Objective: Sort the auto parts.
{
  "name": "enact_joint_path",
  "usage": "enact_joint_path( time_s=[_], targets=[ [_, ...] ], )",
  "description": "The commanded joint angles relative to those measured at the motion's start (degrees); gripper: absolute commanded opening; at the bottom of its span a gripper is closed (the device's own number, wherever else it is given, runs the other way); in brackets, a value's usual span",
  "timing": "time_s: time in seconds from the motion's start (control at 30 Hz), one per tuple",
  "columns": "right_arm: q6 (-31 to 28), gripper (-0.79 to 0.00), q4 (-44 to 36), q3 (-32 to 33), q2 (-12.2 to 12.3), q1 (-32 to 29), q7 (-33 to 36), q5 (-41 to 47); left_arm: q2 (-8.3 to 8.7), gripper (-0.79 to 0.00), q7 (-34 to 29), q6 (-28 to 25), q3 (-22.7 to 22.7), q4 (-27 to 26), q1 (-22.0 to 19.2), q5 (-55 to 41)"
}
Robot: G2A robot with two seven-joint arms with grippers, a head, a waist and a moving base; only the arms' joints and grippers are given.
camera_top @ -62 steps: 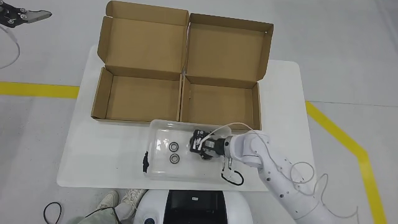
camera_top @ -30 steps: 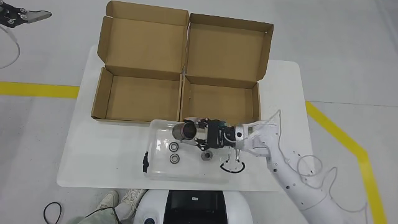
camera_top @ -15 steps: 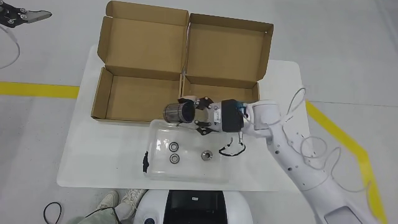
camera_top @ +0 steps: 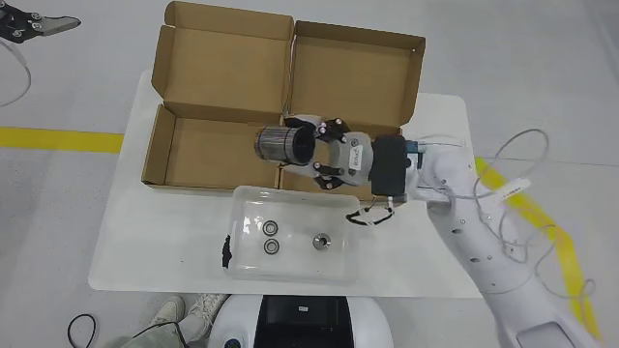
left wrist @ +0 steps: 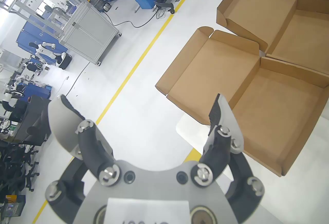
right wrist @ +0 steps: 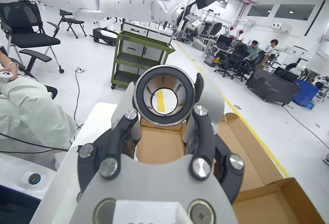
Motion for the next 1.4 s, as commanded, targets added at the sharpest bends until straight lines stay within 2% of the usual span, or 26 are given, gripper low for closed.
enact_joint_path(
  time_s=[0.0, 0.13, 0.4, 0.63, 0.87, 1.1, 1.37],
  targets=[
    [0.11, -0.785, -1.22, 0.88, 0.10, 0.15, 1.16, 1.60, 0.00, 0.000, 0.00, 0.00, 0.00, 0.00, 0.00, 0.00],
    [-0.32, -0.785, -2.35, 2.44, 0.21, 0.49, 0.84, 4.90, 0.00, 0.000, 0.00, 0.00, 0.00, 0.00, 0.00, 0.00],
    [-3.79, -0.785, -2.18, 4.67, 0.18, 1.47, -4.83, 7.75, 0.00, 0.000, 0.00, 0.00, 0.00, 0.00, 0.00, 0.00],
    [-3.41, -0.785, -2.55, 5.27, 0.07, 0.97, -8.05, 4.39, 0.00, 0.000, 0.00, 0.00, 0.00, 0.00, 0.00, 0.00],
    [0.71, -0.785, -2.70, 4.09, -0.01, -2.57, -7.84, -0.71, 0.00, 0.000, 0.00, 0.00, 0.00, 0.00, 0.00, 0.00],
    [3.35, -0.785, -1.68, 3.57, 0.10, -3.39, 0.89, 0.43, 0.00, 0.000, 0.00, 0.00, 0.00, 0.00, 0.00, 0.00],
    [8.30, -0.785, -0.02, 3.11, 0.11, -1.88, 18.22, 8.08, 0.00, 0.000, 0.00, 0.00, 0.00, 0.00, 0.00, 0.00]
  ],
)
